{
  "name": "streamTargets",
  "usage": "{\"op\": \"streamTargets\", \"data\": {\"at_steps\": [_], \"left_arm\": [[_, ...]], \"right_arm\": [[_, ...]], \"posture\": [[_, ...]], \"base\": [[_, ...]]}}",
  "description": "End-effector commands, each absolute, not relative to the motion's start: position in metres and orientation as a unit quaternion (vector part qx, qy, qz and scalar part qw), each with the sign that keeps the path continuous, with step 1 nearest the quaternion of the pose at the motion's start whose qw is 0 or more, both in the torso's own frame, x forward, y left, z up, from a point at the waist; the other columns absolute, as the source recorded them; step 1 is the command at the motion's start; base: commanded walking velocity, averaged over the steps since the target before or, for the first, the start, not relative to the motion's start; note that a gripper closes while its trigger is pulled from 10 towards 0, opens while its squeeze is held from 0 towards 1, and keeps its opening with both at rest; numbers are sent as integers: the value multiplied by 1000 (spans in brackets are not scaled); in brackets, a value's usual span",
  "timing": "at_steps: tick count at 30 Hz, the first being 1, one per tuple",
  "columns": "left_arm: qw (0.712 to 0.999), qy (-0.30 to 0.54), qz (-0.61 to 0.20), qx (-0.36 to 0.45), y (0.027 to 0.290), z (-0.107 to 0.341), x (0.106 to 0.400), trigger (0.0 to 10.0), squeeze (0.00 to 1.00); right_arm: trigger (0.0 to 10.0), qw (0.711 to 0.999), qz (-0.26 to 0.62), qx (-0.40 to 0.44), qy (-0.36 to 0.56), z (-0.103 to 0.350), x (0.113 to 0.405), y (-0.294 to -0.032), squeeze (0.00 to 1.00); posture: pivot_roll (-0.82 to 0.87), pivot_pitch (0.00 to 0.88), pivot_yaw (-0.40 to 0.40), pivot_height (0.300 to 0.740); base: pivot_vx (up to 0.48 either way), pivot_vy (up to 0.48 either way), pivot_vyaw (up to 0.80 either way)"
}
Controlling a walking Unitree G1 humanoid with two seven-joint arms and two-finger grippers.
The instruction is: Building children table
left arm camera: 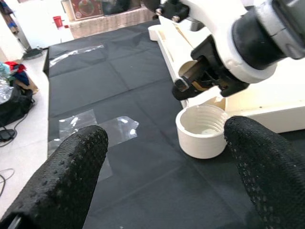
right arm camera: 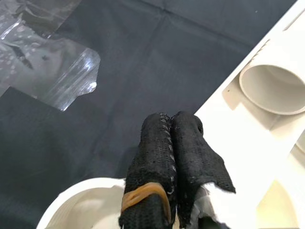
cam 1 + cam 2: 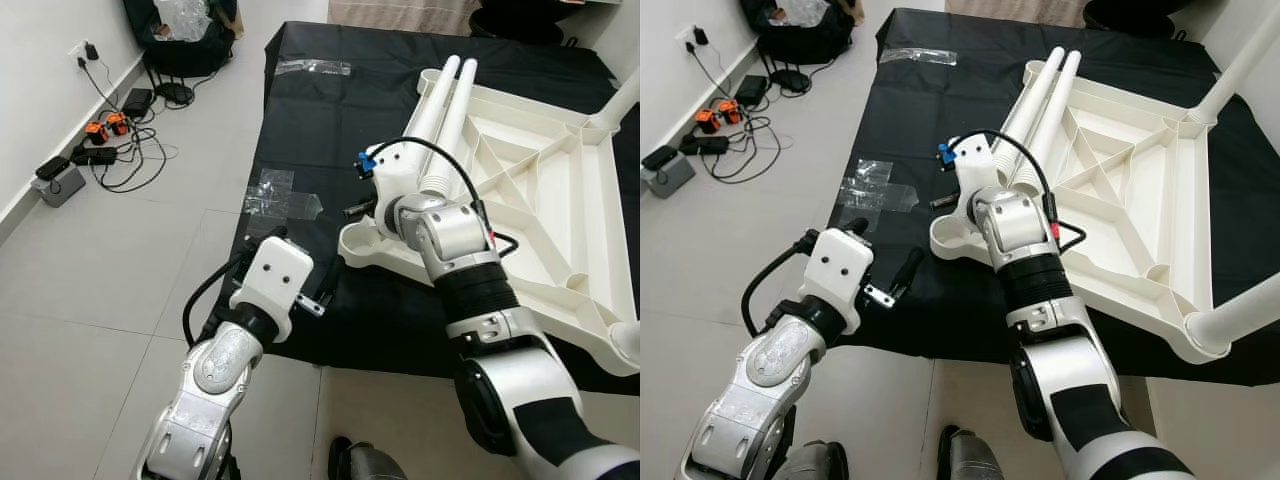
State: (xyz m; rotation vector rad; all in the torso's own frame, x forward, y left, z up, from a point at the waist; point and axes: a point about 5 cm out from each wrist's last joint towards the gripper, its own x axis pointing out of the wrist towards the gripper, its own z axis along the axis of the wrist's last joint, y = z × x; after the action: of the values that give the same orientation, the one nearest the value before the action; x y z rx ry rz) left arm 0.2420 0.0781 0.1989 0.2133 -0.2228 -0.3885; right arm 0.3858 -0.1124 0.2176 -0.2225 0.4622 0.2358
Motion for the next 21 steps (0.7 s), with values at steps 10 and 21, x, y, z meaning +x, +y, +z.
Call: {"op": "streamTargets", "data": {"at_steps": [10, 21], "left_arm": [[969, -106, -196, 107, 77, 197, 243, 10000, 0], [968, -76, -206, 122, 83, 196, 244, 10000, 0]], "right_arm": [[10000, 980, 102, 6, 170, 257, 394, -106, 1000], [10000, 973, 0, 35, 226, 239, 404, -99, 0]], "posture": [[1, 164, -80, 740], [15, 175, -87, 740]], "base": [[0, 0, 0], [0, 0, 0]]}}
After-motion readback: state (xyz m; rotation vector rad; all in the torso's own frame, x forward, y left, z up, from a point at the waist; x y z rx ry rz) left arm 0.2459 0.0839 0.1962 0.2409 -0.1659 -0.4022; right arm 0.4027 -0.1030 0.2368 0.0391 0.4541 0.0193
